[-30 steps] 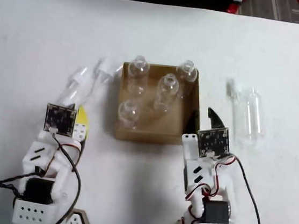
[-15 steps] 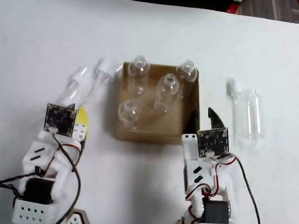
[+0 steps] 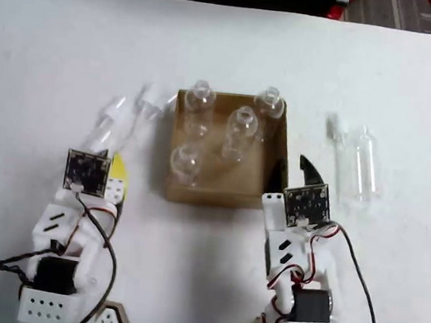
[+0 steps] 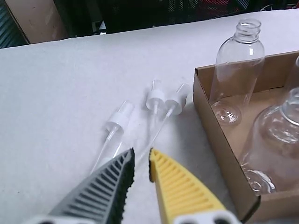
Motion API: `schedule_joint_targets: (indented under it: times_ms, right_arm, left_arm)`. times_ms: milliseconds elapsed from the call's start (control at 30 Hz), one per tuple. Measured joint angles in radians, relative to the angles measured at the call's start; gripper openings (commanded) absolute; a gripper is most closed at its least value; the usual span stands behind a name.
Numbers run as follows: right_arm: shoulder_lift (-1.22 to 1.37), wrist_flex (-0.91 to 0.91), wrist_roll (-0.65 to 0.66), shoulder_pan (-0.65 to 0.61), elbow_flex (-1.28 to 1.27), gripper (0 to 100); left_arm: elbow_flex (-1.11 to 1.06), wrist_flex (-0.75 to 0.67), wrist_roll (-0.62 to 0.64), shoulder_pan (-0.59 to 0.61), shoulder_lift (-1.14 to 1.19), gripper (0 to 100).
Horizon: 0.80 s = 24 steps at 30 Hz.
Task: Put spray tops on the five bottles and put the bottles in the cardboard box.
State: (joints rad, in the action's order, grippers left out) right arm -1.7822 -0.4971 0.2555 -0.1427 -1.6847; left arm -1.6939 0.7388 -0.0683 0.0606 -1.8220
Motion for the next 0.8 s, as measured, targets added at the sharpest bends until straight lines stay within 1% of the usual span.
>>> schedule_joint_targets:
  times_ms: [433, 667, 800]
  right_arm:
    - [0.000, 0.000, 0.000, 0.003, 0.000, 10.2]
    - [0.000, 0.000, 0.000, 0.069, 0.000, 10.1]
    - [0.000, 0.000, 0.000, 0.080, 0.000, 10.1]
  left_arm:
    - [0.000, 0.000, 0.000, 0.000, 0.000, 6]
    - [0.000, 0.000, 0.000, 0.000, 0.000, 6]
    - [0.000, 0.000, 0.000, 0.000, 0.000, 6]
